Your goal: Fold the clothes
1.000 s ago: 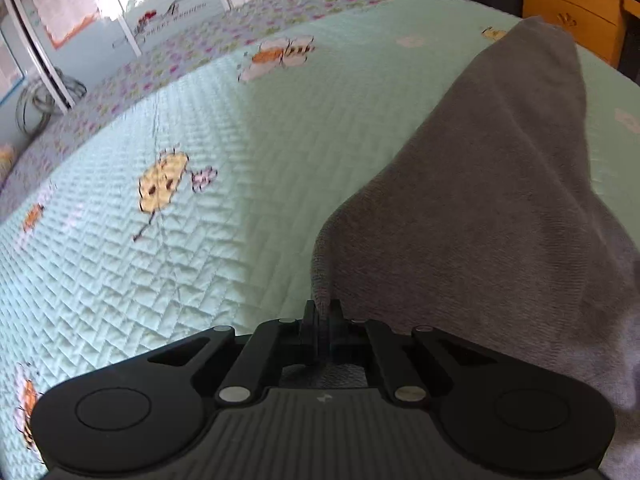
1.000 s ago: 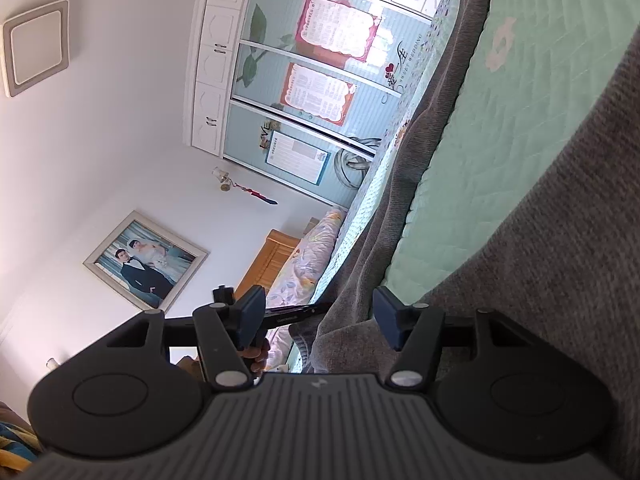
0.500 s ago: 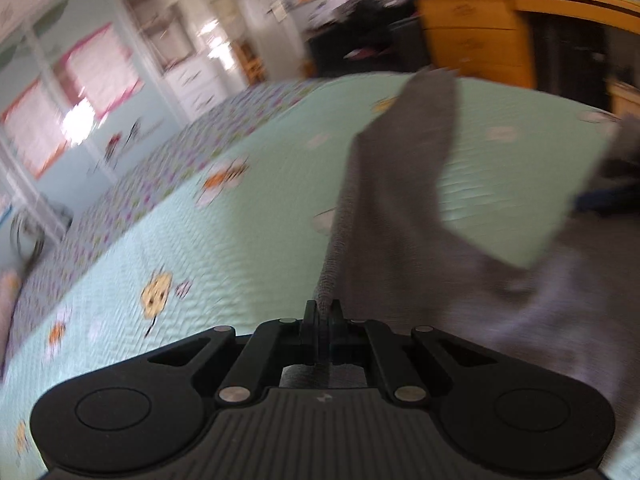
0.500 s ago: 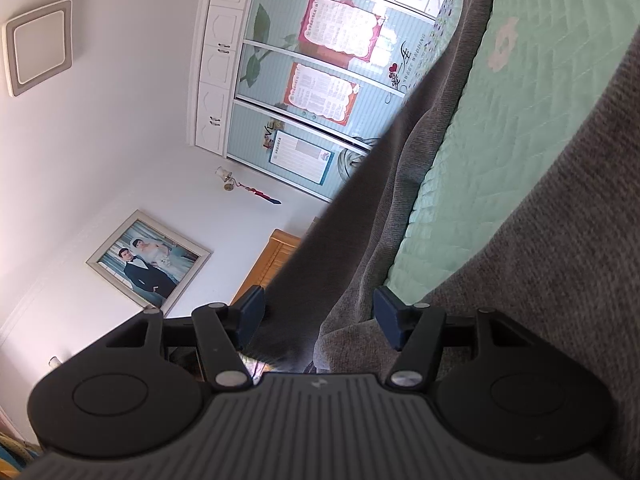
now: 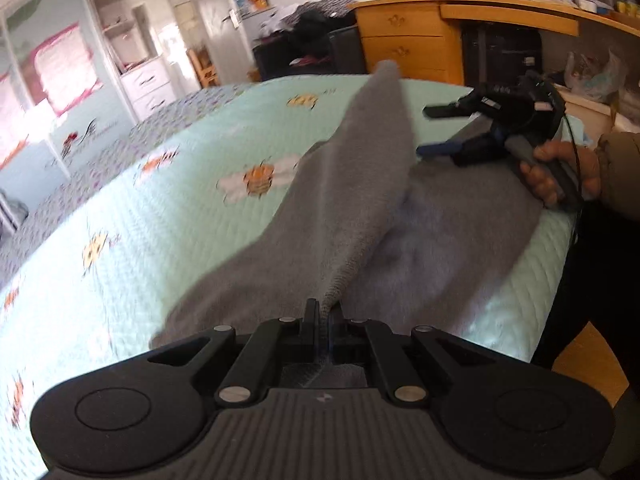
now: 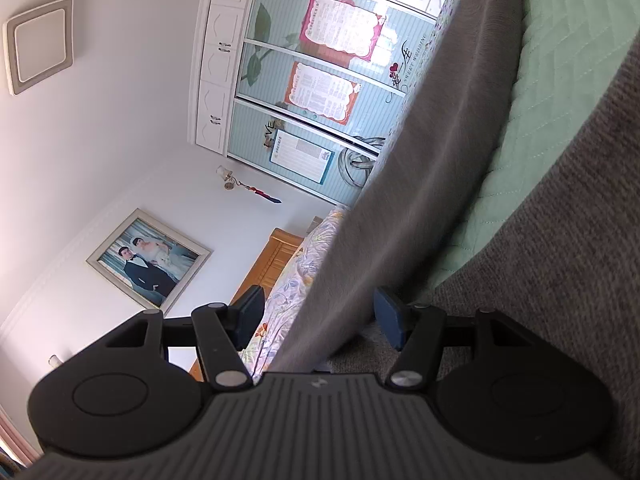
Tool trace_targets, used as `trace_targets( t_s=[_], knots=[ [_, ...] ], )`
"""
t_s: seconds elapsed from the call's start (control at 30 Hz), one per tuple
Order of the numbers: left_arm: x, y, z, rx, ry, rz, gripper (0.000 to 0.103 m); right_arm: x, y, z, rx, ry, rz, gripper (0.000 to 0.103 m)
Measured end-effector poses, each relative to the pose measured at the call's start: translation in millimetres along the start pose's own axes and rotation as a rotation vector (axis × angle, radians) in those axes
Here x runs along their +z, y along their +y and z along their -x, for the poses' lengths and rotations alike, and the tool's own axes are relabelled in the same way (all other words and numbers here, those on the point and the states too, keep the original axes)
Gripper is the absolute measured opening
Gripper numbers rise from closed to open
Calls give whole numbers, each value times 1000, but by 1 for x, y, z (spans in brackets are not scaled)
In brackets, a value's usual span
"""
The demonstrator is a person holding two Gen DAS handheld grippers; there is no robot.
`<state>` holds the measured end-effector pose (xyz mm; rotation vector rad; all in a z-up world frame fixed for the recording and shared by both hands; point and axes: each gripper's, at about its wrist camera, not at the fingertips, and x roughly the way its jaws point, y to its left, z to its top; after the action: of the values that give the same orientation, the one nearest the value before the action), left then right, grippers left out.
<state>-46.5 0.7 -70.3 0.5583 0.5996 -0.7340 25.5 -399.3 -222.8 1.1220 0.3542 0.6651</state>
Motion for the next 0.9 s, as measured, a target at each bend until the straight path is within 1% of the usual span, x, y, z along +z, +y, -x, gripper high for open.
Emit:
trace_targets(
  t_s=[0.07,0.17,0.27,0.4,0.5,0.57,0.63,0.7,0.8,0.87,0.9],
  knots=[
    [-13,-9,-2,54,22,-64,4,1,0,1,0,0,0,63],
    [-23,-13,-7,32,43,-71,3,1,0,2,-1,1,-1,63],
    [-31,-16,-5,44,47,-87,3,0,0,3,0,1,-1,63],
    [-39,-9,8,87,41,-56,4,0,0,4,2,2,-1,63],
    [-44,2,18,117,26,6,4,-1,0,4,3,2,-2,63],
    [-48,4,19,109,30,17,4,-2,0,5,2,2,-2,63],
    [-48,1,16,106,35,-1,4,-3,0,4,0,2,-1,63],
    [-46,-3,12,108,29,-8,6,-3,0,5,-1,3,-1,63],
    [-44,-6,9,115,10,-4,13,-1,1,5,-1,3,-2,63],
    [-44,-8,12,96,2,3,22,-1,0,5,2,4,-5,64],
    [-44,-10,13,84,2,4,24,-2,0,6,5,4,-6,64]
  ],
)
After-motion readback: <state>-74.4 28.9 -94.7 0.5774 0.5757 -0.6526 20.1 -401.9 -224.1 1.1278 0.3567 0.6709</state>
